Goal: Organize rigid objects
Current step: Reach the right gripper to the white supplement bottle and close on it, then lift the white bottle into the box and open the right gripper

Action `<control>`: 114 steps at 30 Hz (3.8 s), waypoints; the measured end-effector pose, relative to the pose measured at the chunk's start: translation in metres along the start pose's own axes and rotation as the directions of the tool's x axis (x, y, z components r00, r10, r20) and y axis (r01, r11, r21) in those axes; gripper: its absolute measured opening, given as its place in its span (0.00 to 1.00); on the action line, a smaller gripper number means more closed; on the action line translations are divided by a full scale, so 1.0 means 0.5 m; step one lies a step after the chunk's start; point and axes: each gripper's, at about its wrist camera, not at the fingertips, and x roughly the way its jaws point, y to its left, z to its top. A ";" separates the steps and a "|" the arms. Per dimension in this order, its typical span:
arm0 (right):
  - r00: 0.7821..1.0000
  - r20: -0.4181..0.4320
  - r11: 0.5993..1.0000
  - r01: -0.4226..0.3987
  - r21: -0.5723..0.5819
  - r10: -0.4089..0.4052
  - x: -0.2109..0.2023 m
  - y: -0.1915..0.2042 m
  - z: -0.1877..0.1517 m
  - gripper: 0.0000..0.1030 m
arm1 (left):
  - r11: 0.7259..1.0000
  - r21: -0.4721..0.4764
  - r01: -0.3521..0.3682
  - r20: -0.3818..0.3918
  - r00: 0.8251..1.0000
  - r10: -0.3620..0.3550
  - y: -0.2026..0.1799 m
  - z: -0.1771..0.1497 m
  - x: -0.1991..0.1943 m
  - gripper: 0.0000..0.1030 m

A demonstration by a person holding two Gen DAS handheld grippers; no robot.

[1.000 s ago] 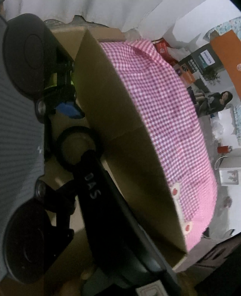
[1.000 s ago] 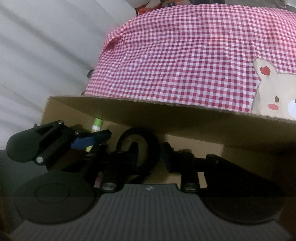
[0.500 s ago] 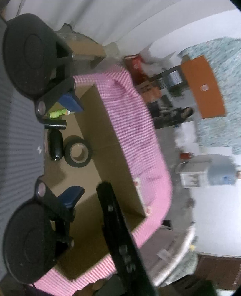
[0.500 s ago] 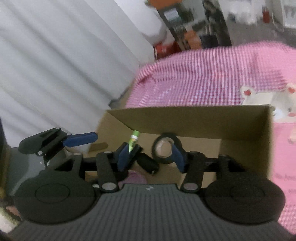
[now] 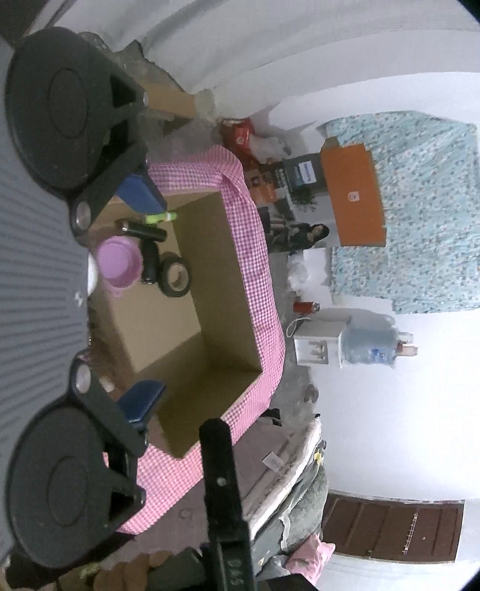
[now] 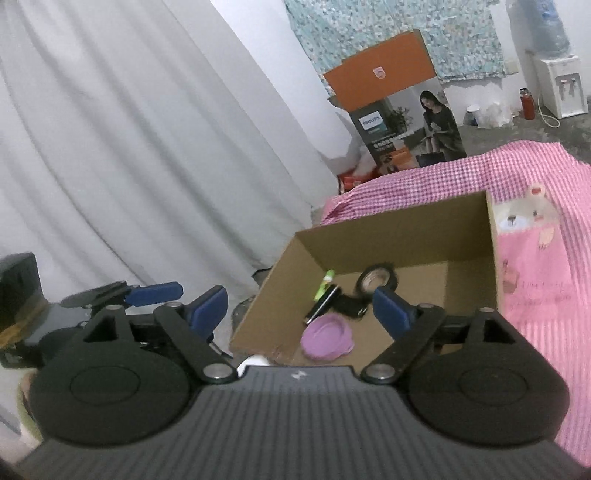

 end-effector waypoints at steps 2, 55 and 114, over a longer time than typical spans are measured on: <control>1.000 0.017 1.000 -0.002 -0.008 0.003 -0.012 0.016 -0.033 0.86 | 1.000 0.001 -0.015 -0.002 1.000 0.015 -0.013 -0.032 -0.012 0.95; 0.951 -0.300 0.996 0.061 -0.071 -0.079 0.358 0.113 -0.150 0.52 | 0.992 -0.120 -0.033 -0.101 0.995 0.021 0.067 -0.211 0.165 0.52; 1.000 0.006 0.984 -0.008 -0.176 0.009 0.038 0.226 -0.076 0.48 | 0.998 0.032 -0.052 0.123 0.991 0.048 -0.060 -0.067 -0.027 0.52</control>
